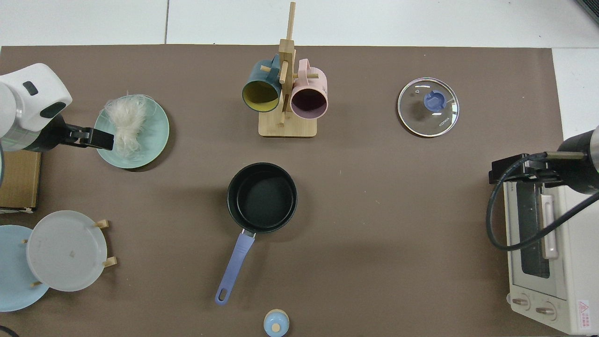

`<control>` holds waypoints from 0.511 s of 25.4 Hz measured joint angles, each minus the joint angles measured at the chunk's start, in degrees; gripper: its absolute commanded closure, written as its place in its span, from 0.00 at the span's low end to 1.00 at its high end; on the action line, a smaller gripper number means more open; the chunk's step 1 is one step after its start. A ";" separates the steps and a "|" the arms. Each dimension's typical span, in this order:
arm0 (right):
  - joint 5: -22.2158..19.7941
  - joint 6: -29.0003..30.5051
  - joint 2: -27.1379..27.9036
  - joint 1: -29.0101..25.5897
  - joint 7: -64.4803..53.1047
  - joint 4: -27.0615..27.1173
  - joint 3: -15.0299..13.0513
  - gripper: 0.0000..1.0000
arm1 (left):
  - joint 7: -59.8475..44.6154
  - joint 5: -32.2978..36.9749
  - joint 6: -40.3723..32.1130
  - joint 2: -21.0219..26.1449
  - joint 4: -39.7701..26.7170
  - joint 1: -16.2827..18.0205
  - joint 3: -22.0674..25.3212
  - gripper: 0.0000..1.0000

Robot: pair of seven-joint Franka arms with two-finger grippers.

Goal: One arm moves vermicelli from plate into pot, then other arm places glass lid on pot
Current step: 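Lower the left gripper onto the white vermicelli on the blue plate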

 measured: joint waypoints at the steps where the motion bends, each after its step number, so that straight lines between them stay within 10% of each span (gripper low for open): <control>1: 0.00 0.00 0.00 0.00 0.00 0.00 0.00 0.00 | 0.00 0.00 0.71 0.98 0.35 0.14 0.01 0.00; 13: 0.00 0.00 0.00 0.00 0.00 0.00 0.00 0.00 | 0.29 0.01 10.28 11.42 3.25 2.06 -0.17 0.00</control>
